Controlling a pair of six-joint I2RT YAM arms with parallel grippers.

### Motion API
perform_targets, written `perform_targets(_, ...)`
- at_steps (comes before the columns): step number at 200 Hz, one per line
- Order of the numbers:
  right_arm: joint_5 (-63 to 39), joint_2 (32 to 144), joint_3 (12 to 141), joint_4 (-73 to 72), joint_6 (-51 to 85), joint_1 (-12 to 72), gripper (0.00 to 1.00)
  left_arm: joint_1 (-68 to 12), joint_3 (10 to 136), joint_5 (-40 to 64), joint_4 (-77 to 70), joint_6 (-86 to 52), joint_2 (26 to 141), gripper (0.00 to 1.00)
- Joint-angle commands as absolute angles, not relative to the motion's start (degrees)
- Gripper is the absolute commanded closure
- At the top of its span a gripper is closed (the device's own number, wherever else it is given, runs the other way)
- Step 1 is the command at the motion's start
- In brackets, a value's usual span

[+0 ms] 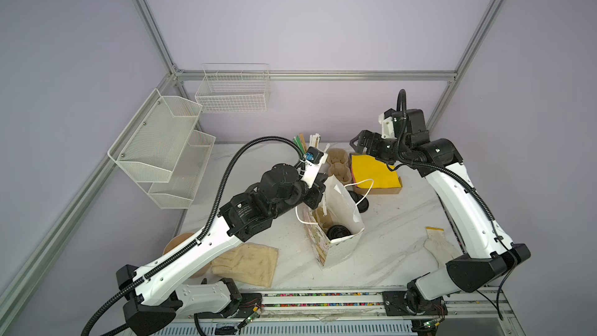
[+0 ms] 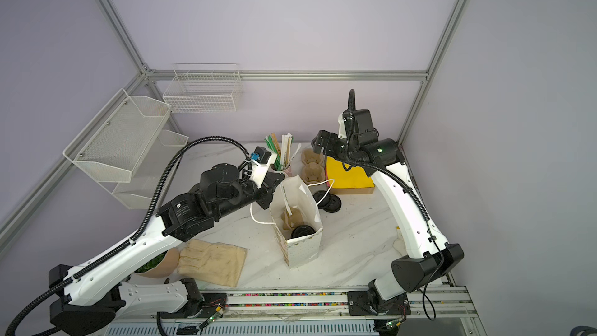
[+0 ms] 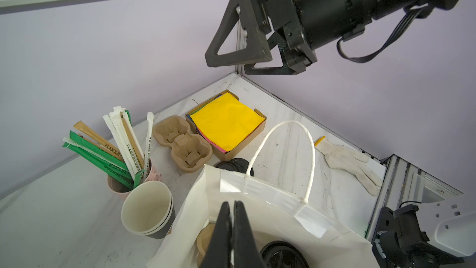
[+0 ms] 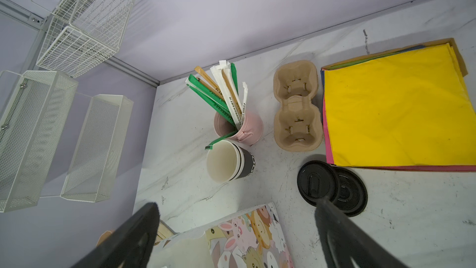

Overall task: Pack a coffee takeout order
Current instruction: Place the straw in the takeout bag.

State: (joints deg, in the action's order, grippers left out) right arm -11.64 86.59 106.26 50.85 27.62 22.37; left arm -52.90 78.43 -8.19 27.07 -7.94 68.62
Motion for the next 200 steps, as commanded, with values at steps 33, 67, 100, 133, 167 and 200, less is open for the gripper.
perform_targets(33,-11.96,86.35,104.87,50.45,26.04,21.94,0.03,-53.13,70.73,-11.14,18.21,-7.03,68.60,1.00)
perform_targets(67,-11.36,86.40,104.28,50.27,25.80,21.82,0.03,-53.10,67.77,-10.82,15.06,-6.40,69.92,0.98)
perform_targets(100,-11.51,86.48,103.38,49.88,25.66,21.72,0.03,-53.07,65.57,-10.18,12.79,-6.75,70.13,0.93)
perform_targets(133,-11.77,86.40,102.67,49.48,25.66,21.65,0.03,-53.16,64.28,-9.72,12.17,-6.42,70.13,0.87)
perform_targets(167,-11.73,86.27,102.43,49.35,25.66,21.61,0.03,-53.16,64.12,-9.80,11.80,-6.07,69.46,0.70)
perform_targets(200,-9.49,85.99,102.54,49.56,26.27,21.34,0.03,-53.18,65.97,-10.84,12.34,-4.63,68.34,0.57)
